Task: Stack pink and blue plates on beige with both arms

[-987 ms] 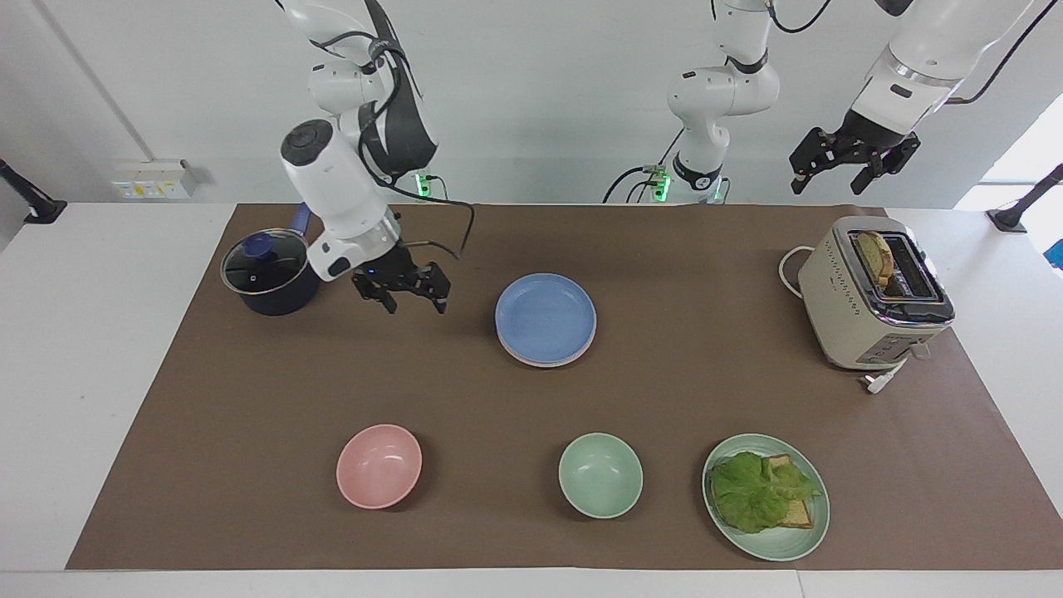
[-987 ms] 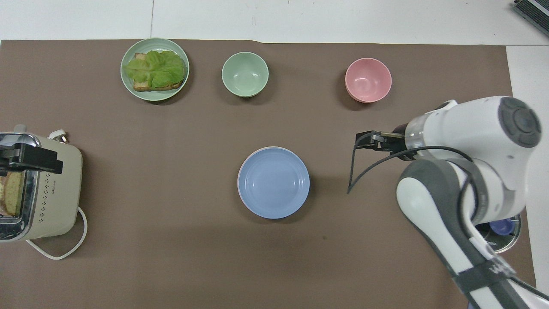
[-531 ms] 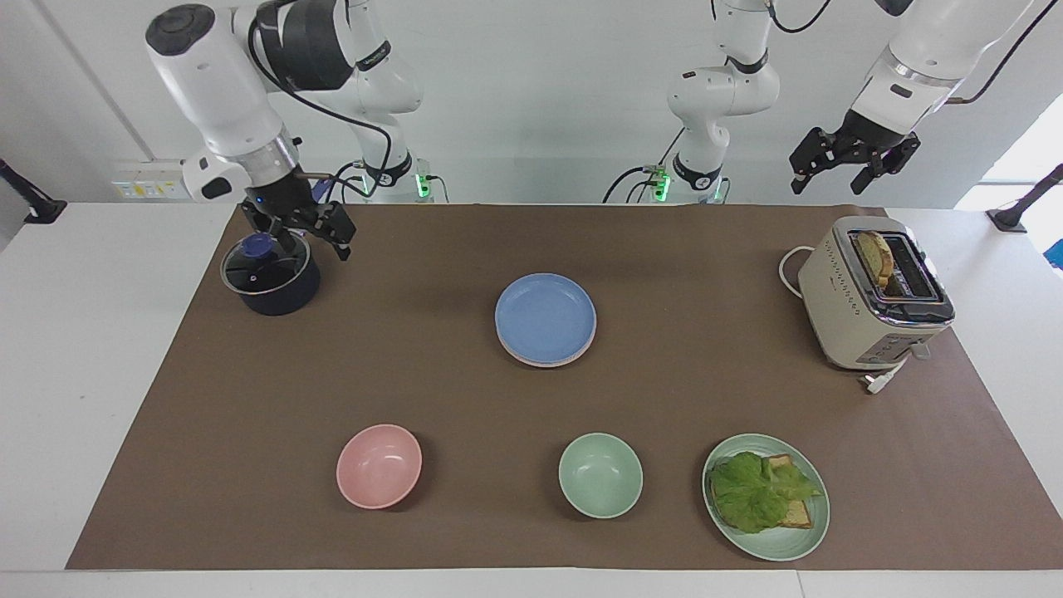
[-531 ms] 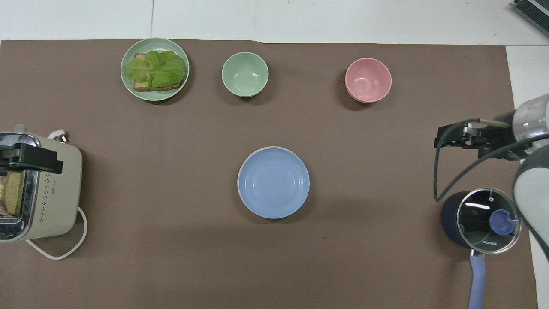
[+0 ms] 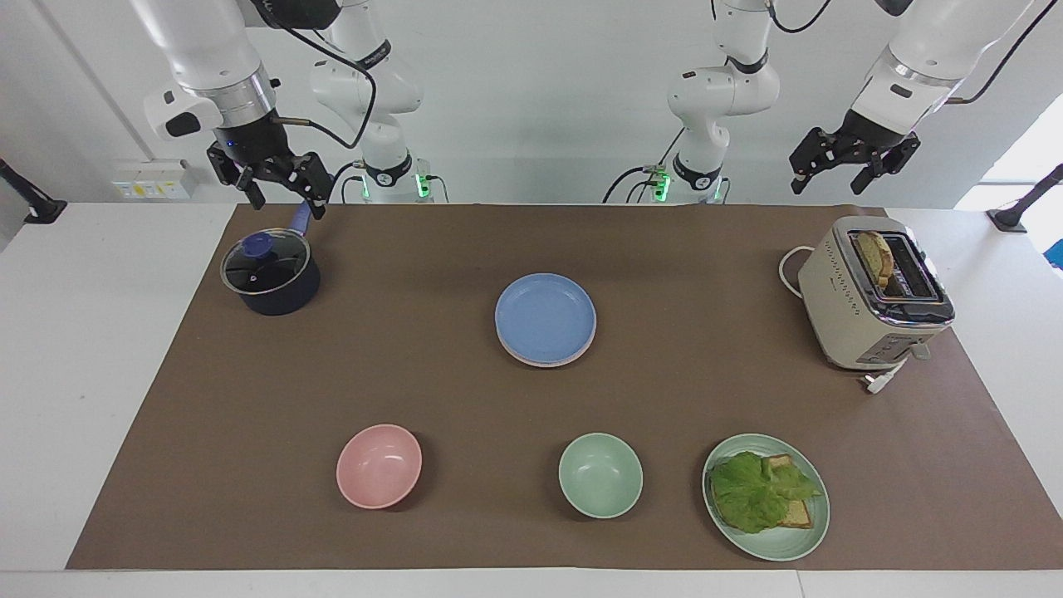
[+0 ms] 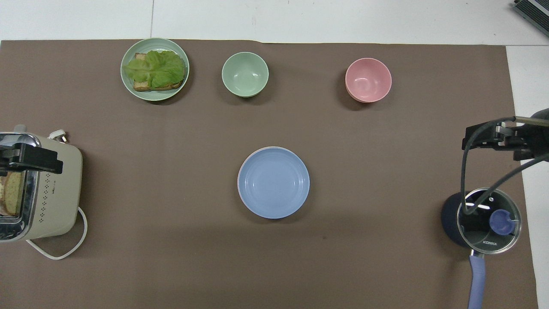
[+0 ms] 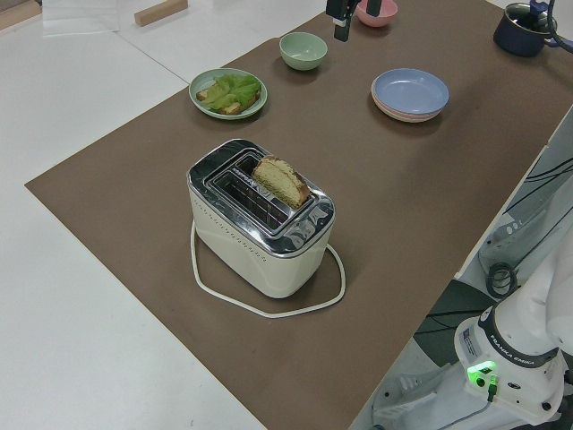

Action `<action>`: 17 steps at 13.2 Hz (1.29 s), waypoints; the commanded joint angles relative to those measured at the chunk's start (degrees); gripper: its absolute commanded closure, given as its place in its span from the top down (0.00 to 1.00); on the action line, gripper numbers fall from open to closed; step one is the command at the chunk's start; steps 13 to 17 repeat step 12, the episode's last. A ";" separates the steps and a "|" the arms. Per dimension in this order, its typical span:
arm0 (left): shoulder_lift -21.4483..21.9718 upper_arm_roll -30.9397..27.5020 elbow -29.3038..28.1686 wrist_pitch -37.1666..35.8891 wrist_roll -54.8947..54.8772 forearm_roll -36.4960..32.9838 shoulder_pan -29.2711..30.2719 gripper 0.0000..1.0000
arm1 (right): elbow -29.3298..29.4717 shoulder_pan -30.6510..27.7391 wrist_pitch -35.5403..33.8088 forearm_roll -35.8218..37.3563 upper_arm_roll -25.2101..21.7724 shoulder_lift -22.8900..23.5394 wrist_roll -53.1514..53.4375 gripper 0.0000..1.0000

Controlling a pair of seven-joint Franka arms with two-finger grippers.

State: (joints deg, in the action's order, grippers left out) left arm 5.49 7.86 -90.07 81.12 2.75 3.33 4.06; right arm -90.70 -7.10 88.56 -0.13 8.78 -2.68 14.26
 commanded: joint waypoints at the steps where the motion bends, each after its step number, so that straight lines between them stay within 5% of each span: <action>1: 0.22 0.40 -0.02 -0.70 -0.47 -0.43 0.77 1.00 | 2.37 0.07 -0.93 1.01 0.45 1.81 -0.11 1.00; 17: 0.22 0.40 -0.02 -0.70 -0.47 -0.43 0.77 1.00 | 2.19 -0.11 -0.49 0.84 0.63 1.81 -4.59 1.00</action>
